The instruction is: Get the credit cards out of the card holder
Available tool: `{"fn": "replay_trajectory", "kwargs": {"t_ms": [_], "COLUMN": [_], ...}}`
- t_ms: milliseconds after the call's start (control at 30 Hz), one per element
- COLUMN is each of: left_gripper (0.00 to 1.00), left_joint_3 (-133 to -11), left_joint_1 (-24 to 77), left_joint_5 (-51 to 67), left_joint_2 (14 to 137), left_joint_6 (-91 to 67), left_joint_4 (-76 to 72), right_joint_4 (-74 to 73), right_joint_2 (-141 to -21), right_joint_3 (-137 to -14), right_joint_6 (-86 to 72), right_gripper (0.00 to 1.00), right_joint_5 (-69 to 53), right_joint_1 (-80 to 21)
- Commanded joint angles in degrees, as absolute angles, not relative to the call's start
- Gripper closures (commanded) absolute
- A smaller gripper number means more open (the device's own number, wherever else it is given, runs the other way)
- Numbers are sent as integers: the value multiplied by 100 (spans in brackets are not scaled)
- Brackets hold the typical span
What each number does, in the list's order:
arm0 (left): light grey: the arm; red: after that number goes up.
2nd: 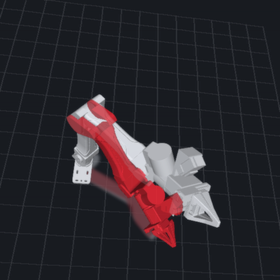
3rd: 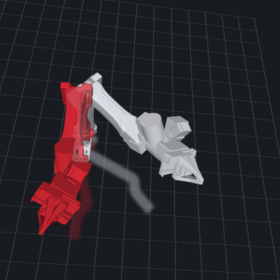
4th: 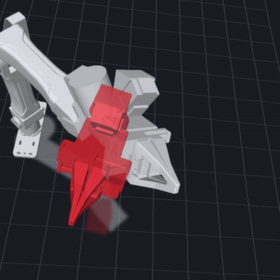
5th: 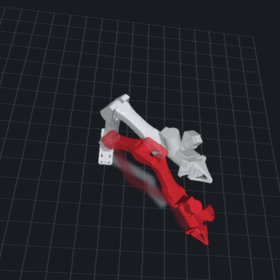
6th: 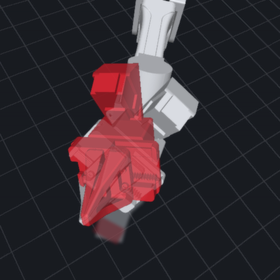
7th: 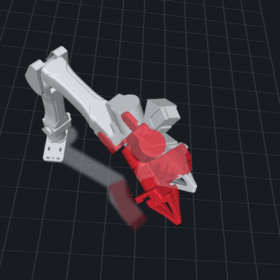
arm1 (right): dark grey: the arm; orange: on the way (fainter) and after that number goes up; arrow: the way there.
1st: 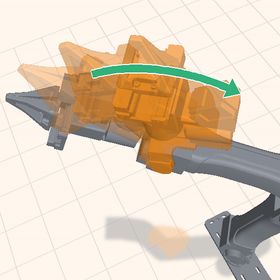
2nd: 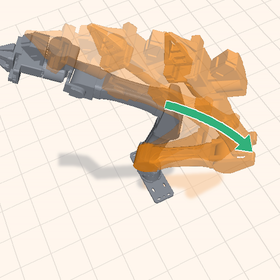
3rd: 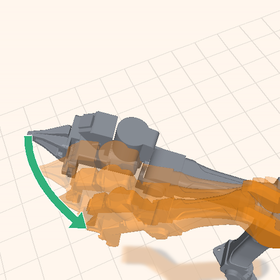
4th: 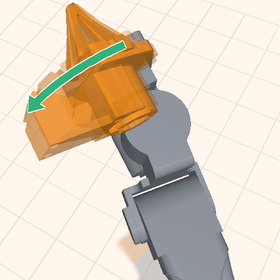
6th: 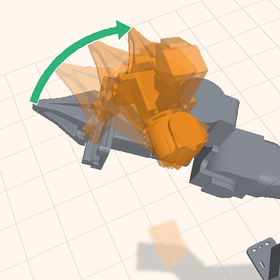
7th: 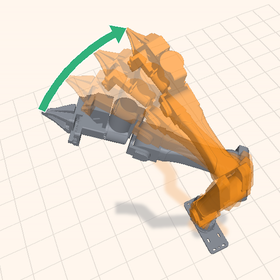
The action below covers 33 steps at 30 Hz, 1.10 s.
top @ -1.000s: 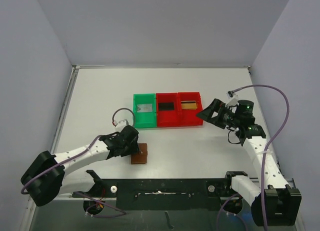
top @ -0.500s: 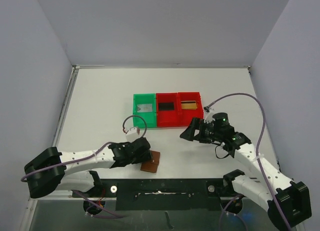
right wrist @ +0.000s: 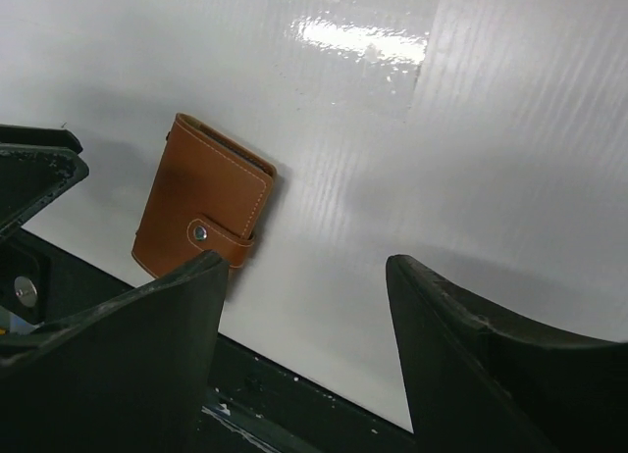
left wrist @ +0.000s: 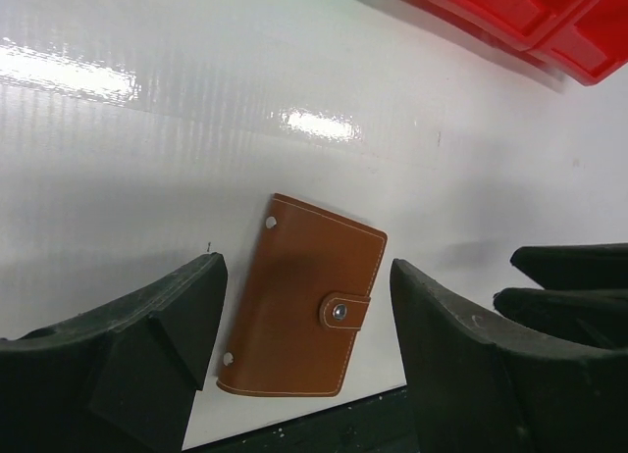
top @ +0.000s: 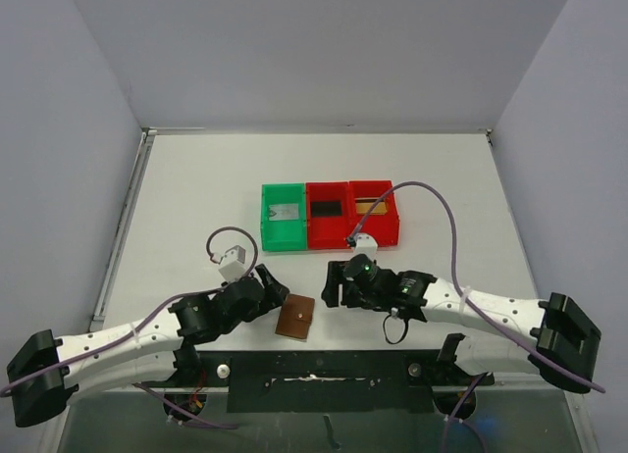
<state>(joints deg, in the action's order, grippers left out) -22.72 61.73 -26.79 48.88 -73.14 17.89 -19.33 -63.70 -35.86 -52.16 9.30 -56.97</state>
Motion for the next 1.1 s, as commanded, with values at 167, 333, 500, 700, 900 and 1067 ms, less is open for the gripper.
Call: {"fn": "replay_trajectory", "kwargs": {"t_ms": [167,333,500,700,900,1067], "left_gripper": [33,34,34,34,34,35], "left_joint_3": [-2128,-2184,-2227,-2255,-2203,-2195], "left_joint_1": [6058,5982,5897,5782,5713,5704], "left_joint_5": [-3026,-3111,-3143,-3169,-3072,-3009], "left_joint_2": [4465,4400,4328,4230,4212,4219], "left_joint_6": [-7490,-7582,-7596,-7462,-7402,-7516], "left_joint_4": [1931,2300,2504,2619,2548,2544], "right_joint_4": [-1972,-1848,-1754,-1766,-1699,-1994], "right_joint_2": [-7672,-8160,-8510,-8828,-9122,-9402], "right_joint_3": [-4714,-4945,-5080,-5267,-5322,-5558], "right_joint_6": [-5905,-5887,-5946,-5985,-5960,-5866], "right_gripper": [38,43,44,45,48,49], "right_joint_5": [2509,2438,2433,2429,2266,2256], "right_joint_1": [-6796,-6965,-7159,-7264,-7338,-7327]}}
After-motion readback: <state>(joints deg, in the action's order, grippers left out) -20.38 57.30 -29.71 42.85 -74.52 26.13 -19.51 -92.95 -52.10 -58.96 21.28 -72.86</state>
